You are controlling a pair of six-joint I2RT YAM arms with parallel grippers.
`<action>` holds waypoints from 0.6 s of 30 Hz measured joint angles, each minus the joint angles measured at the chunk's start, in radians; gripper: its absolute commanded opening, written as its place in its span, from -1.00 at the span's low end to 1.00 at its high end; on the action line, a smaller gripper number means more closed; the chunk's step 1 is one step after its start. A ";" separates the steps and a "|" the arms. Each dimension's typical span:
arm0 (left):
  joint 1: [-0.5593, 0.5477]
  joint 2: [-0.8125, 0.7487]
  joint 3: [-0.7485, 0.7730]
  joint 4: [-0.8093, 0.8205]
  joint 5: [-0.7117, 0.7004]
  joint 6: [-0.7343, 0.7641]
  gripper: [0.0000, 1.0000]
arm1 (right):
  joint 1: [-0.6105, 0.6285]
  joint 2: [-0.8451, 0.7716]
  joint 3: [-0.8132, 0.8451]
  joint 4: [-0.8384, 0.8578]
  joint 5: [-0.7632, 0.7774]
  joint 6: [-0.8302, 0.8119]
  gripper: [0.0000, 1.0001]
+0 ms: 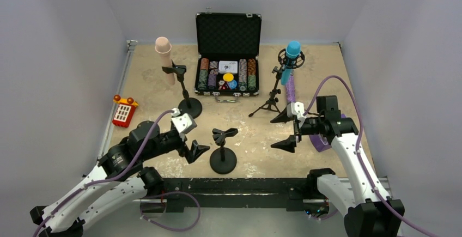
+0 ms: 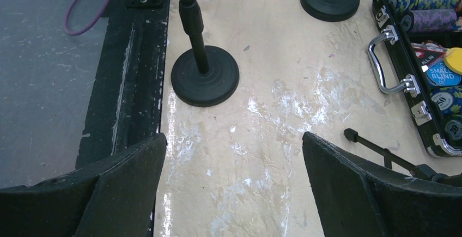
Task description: Attach the microphones to the stand
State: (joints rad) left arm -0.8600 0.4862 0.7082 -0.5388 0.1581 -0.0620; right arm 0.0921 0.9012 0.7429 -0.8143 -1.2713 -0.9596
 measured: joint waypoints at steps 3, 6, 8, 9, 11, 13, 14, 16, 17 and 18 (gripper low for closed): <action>0.000 0.000 0.006 -0.035 -0.023 0.013 0.99 | -0.001 -0.003 0.015 -0.032 0.019 -0.014 0.98; 0.000 0.001 0.007 -0.067 -0.045 0.026 0.99 | -0.002 -0.003 0.043 -0.084 0.046 -0.042 0.98; 0.000 0.000 0.007 -0.079 -0.056 0.030 0.99 | -0.002 -0.002 0.065 -0.126 0.061 -0.061 0.98; 0.000 0.000 0.007 -0.082 -0.060 0.031 0.99 | -0.002 0.000 0.079 -0.148 0.072 -0.070 0.98; 0.000 -0.003 0.007 -0.082 -0.066 0.031 0.98 | -0.002 0.002 0.103 -0.189 0.088 -0.085 0.98; 0.000 -0.008 0.005 -0.082 -0.070 0.031 0.98 | -0.002 0.000 0.119 -0.224 0.107 -0.094 0.98; 0.000 -0.011 0.004 -0.081 -0.073 0.031 0.98 | -0.002 -0.002 0.127 -0.243 0.118 -0.097 0.98; 0.000 -0.018 -0.001 -0.082 -0.079 0.031 0.98 | -0.002 -0.012 0.136 -0.264 0.140 -0.096 0.98; 0.000 -0.021 -0.003 -0.082 -0.082 0.031 0.99 | -0.002 -0.020 0.140 -0.276 0.154 -0.096 0.98; 0.000 -0.024 -0.003 -0.083 -0.085 0.031 0.98 | -0.002 -0.028 0.144 -0.283 0.163 -0.095 0.98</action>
State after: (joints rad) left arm -0.8600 0.4622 0.7048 -0.6216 0.0734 -0.0315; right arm 0.0902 0.8730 0.8867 -1.0973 -1.1080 -1.0546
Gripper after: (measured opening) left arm 0.992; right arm 0.986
